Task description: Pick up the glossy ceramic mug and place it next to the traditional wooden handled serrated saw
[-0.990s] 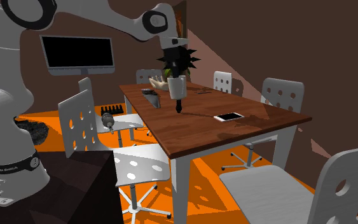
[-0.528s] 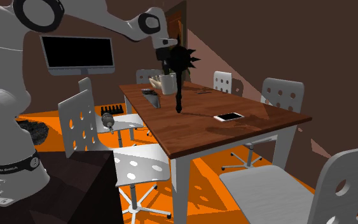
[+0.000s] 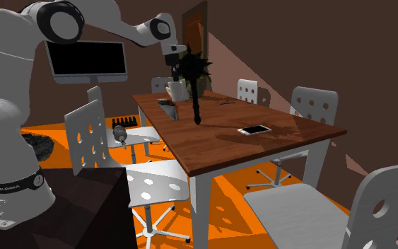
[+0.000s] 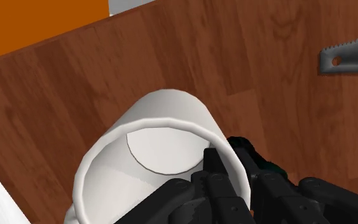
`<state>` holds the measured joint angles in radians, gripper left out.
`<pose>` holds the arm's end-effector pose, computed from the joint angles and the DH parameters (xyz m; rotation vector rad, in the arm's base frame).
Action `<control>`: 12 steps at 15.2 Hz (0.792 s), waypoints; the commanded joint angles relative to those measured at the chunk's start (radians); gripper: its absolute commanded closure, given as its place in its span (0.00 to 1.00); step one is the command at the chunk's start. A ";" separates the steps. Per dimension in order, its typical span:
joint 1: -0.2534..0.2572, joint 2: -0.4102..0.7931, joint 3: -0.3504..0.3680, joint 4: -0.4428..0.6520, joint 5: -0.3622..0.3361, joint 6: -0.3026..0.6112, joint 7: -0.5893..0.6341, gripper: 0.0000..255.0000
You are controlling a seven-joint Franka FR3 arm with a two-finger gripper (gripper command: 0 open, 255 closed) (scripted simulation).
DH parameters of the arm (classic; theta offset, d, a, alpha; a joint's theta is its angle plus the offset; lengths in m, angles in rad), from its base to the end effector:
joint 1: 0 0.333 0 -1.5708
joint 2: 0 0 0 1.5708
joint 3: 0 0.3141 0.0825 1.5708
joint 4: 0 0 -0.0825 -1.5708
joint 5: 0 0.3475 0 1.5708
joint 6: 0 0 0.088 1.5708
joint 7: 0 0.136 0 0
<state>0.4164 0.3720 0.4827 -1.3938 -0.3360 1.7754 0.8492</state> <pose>0.4583 0.4406 0.4965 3.0650 0.1184 0.2410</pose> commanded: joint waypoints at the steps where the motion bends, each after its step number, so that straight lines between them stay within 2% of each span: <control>1: 0.049 0.044 0.007 0.061 -0.023 -0.031 0.045 1.00; 7: 0.206 0.184 0.014 0.274 -0.087 -0.133 0.152 1.00; 12: 0.375 0.359 -0.005 0.572 -0.146 -0.264 0.200 1.00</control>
<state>0.7600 0.6924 0.4835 -0.8859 -0.4706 1.5368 1.0449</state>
